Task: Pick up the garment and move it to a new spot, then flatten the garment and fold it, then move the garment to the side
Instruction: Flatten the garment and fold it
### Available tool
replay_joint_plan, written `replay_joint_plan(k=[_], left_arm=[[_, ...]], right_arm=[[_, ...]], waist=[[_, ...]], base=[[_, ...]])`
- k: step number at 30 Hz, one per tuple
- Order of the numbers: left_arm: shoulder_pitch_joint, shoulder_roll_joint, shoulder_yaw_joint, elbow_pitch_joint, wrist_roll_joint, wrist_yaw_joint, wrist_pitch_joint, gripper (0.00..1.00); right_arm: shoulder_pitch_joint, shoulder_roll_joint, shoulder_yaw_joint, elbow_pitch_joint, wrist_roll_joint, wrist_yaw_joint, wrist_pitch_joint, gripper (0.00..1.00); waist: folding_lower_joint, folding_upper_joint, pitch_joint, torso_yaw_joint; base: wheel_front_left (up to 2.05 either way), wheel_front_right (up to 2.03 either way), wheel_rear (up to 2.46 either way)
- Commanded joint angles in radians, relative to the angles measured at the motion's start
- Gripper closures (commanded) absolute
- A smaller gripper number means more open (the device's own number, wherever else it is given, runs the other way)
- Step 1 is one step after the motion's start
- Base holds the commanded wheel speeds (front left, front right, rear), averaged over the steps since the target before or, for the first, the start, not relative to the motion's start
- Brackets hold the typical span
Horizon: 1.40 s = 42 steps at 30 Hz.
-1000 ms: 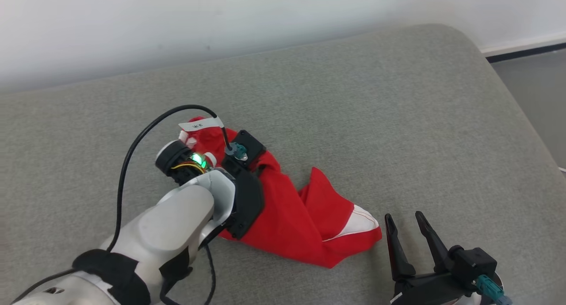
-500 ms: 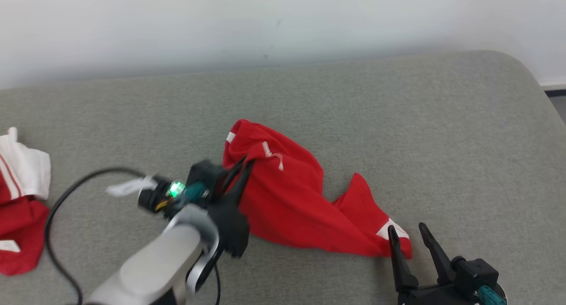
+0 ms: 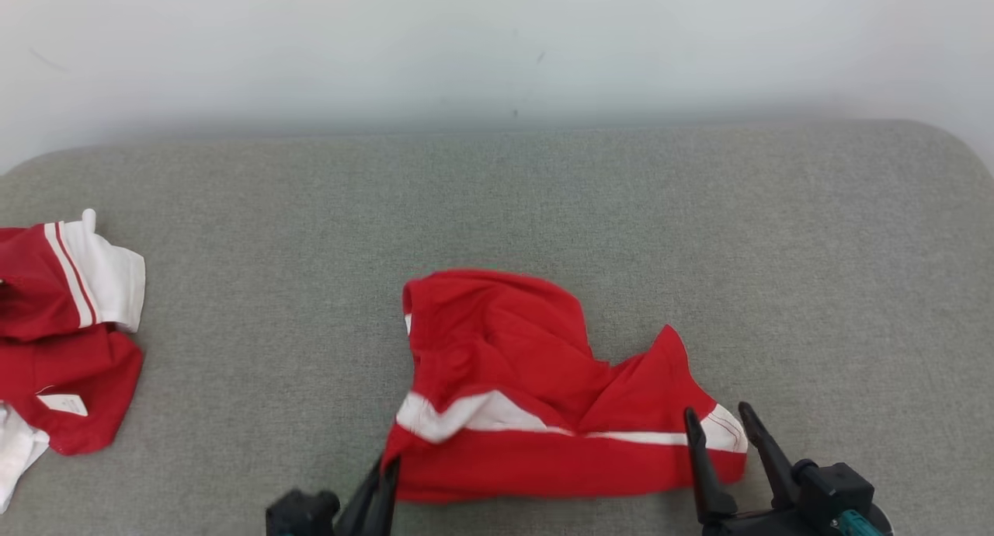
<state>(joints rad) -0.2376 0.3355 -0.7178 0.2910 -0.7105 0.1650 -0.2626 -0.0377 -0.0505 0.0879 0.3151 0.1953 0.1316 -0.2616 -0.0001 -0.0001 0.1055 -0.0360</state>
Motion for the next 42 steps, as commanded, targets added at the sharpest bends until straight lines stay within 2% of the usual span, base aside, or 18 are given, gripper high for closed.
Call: replay_joint_plan(k=[1, 2, 6, 11, 15, 27, 39, 40, 41, 42], left_arm=[[0.042, -0.015, 0.017, 0.022, 0.011, -0.015, -0.003, 0.71], [0.049, -0.023, 0.03, 0.031, 0.018, -0.022, -0.003, 0.0], [0.082, -0.042, 0.068, 0.047, 0.048, -0.051, -0.003, 0.0], [0.119, -0.06, 0.162, -0.019, 0.12, -0.071, -0.003, 0.0], [0.132, -0.066, 0.182, -0.036, 0.154, -0.093, -0.003, 0.0], [0.029, -0.081, 0.142, 0.104, 0.183, -0.164, 0.005, 0.0], [-0.071, -0.111, 0.127, 0.251, 0.139, -0.209, 0.083, 0.02], [-0.074, -0.115, 0.124, 0.261, 0.134, -0.208, 0.09, 0.31], [-0.076, -0.12, 0.125, 0.269, 0.127, -0.211, 0.094, 0.65], [-0.076, -0.123, 0.125, 0.275, 0.125, -0.213, 0.093, 0.84]], right_arm=[[0.008, 0.001, 0.008, 0.006, -0.004, -0.002, -0.004, 0.0], [0.01, 0.001, 0.009, 0.008, -0.004, -0.002, -0.004, 0.0], [0.021, 0.0, 0.009, 0.012, 0.0, -0.002, -0.004, 0.0], [0.044, -0.006, -0.018, 0.009, -0.004, -0.002, -0.004, 0.0], [0.051, -0.021, -0.049, 0.018, -0.009, -0.002, -0.005, 0.0], [-0.008, -0.069, -0.057, 0.102, -0.008, -0.002, 0.026, 0.0], [-0.096, -0.089, 0.038, 0.236, 0.063, -0.002, 0.098, 0.0], [-0.102, -0.09, 0.046, 0.244, 0.07, -0.002, 0.101, 0.37], [-0.11, -0.092, 0.053, 0.245, 0.078, -0.002, 0.092, 0.64], [-0.116, -0.096, 0.056, 0.25, 0.084, -0.002, 0.085, 0.93]], waist=[[0.0001, 0.0001, -0.01, 0.005], [0.0001, 0.0001, -0.013, 0.006], [0.0001, 0.0001, -0.03, 0.01], [0.0001, 0.0001, -0.063, 0.006], [0.0001, 0.0001, -0.077, 0.002], [0.0001, 0.0001, -0.06, -0.022], [0.0001, 0.0001, -0.033, -0.02], [0.0001, 0.0001, -0.033, -0.018], [0.0001, 0.0001, -0.032, -0.015], [0.0001, 0.0001, -0.032, -0.013]], base=[[0.0, 0.0, 0.0], [0.0, 0.0, 0.0], [0.0, 0.0, 0.0], [0.0, 0.0, 0.0], [0.0, 0.0, 0.0], [0.0, 0.0, 0.0], [0.0, 0.0, 0.0], [0.0, 0.0, 0.0], [0.0, 0.0, 0.0], [0.0, 0.0, 0.0]])
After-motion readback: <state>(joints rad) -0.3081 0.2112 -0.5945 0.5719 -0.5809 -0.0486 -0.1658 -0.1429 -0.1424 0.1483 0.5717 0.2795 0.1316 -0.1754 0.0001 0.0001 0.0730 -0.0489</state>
